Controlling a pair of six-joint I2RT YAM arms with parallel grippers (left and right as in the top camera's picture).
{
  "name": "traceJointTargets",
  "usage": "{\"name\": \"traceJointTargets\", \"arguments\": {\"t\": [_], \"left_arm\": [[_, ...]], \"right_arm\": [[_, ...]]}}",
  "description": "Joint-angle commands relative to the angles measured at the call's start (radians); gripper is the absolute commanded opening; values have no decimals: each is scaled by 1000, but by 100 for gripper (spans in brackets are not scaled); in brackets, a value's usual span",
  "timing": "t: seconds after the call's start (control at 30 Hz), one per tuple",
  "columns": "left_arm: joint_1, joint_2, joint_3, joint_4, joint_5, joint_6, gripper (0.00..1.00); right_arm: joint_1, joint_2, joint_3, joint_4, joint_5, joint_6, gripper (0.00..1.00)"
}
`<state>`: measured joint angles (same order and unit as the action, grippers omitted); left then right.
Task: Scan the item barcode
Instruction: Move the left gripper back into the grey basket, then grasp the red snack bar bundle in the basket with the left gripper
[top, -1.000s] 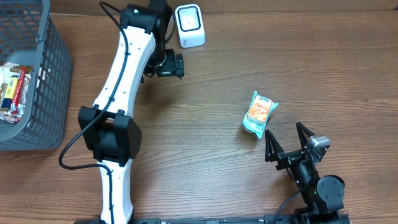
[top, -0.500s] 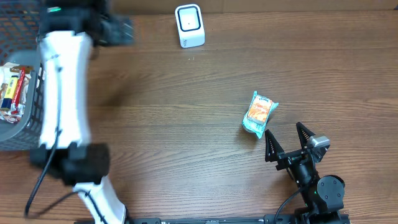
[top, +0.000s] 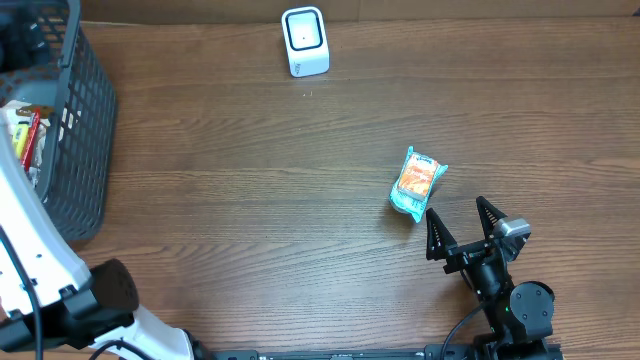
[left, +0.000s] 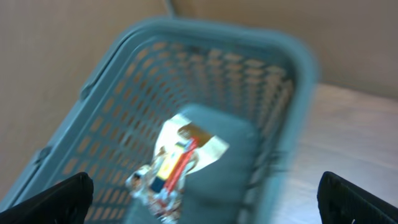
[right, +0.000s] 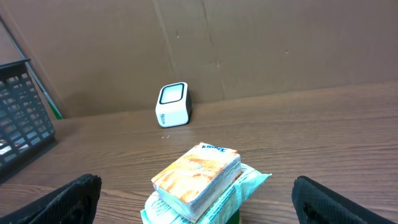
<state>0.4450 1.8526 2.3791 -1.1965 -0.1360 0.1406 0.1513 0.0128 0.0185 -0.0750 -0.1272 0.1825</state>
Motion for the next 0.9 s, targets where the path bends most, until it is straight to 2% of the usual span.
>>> {"name": "traceJointTargets", "arguments": {"t": [0.0, 0.4, 0.6, 0.77, 0.87], "left_arm": [[63, 45, -12, -1, -1, 62, 100], [230, 266, -22, -13, 32, 119, 100], [269, 385, -22, -10, 43, 164, 100], [283, 487, -22, -7, 156, 233, 100], [281, 549, -22, -4, 163, 269, 100]], "right_arm": [[-2, -8, -10, 5, -5, 1, 100], [-2, -8, -10, 5, -5, 0, 100], [-2, -8, -10, 5, -5, 0, 100], [-2, -8, -10, 5, -5, 0, 100], [-2, -8, -10, 5, -5, 0, 100]]}}
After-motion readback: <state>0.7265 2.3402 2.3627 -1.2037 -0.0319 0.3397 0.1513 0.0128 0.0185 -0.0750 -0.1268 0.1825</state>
